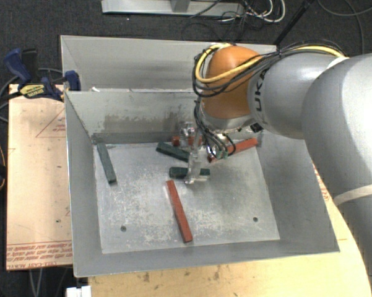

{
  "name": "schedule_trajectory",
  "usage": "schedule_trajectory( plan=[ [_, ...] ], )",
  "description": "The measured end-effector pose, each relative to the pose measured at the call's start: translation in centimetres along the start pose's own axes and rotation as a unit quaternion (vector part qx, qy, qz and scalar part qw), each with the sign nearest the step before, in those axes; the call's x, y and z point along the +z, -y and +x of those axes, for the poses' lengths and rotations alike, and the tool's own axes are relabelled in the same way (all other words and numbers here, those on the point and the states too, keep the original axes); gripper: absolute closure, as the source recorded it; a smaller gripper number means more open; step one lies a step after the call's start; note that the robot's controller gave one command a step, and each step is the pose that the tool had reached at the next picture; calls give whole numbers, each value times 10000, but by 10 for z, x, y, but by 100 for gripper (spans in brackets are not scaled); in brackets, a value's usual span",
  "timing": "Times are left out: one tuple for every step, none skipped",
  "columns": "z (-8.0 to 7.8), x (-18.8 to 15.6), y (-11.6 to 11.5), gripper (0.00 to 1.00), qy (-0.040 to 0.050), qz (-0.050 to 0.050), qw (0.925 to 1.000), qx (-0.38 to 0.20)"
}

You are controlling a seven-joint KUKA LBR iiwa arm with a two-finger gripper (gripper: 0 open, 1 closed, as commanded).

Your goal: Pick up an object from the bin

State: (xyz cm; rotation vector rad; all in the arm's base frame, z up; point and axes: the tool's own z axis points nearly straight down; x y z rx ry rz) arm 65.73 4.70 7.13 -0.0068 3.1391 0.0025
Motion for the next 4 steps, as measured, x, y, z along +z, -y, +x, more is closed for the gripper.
schedule_trajectory(
  plan=[
    [-1,-3,0,100,29,-8,10000,4],
    [0,-128,13,100,51,0,9993,363],
    [4,-291,19,100,55,1,9983,573],
    [11,-225,-15,100,-23,0,9985,-547]
  ],
)
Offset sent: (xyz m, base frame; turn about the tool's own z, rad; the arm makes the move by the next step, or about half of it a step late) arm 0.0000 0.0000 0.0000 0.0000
